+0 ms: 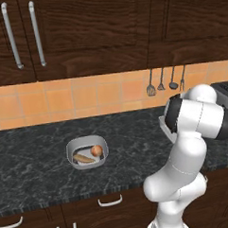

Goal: Take the meat container that has the steak and place it on the second highest rack of the freezer. Then take the vegetable container that has the onion and sweet potato and place it on the highest rack of the freezer.

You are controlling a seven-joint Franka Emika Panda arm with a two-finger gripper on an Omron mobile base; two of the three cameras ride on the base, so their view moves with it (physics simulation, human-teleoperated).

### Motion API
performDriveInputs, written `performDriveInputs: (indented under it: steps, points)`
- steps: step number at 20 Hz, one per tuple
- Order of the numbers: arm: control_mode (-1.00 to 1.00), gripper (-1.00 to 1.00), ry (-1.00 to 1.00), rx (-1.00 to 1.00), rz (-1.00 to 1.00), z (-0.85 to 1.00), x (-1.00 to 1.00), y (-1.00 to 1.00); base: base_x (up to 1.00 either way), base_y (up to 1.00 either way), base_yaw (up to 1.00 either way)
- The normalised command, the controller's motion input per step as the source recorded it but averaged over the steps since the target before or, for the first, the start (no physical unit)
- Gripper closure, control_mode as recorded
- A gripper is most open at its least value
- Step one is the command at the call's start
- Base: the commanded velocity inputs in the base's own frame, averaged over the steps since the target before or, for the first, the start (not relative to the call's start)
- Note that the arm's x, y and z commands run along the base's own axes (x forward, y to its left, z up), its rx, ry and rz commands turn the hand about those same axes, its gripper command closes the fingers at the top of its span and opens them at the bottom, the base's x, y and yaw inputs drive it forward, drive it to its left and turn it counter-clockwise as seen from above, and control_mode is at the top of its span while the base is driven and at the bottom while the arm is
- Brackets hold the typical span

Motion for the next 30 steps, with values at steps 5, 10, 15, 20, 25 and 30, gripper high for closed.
performDriveInputs:
  steps: [5,10,15,20,25,30]
  points:
    - [-1.00,1.00,0.00,0.00,0.00,0.00,0.00,0.00,0.00,0.00,0.00]
    - [-1.00,1.00,0.00,0.00,0.00,-0.02,-0.02,0.00,0.00,0.00,0.00]
    - [-1.00,1.00,0.00,0.00,0.00,-0.57,-0.04,0.01,0.00,0.00,0.00]
    - [-1.00,1.00,0.00,-0.02,0.00,-0.75,-0.07,0.16,0.00,0.00,0.00]
    - [-1.00,1.00,-0.01,0.00,0.00,-0.65,-0.09,0.13,0.00,0.00,0.00]
    - [-1.00,1.00,0.00,0.00,-0.03,0.29,-0.19,0.13,0.00,0.00,0.00]
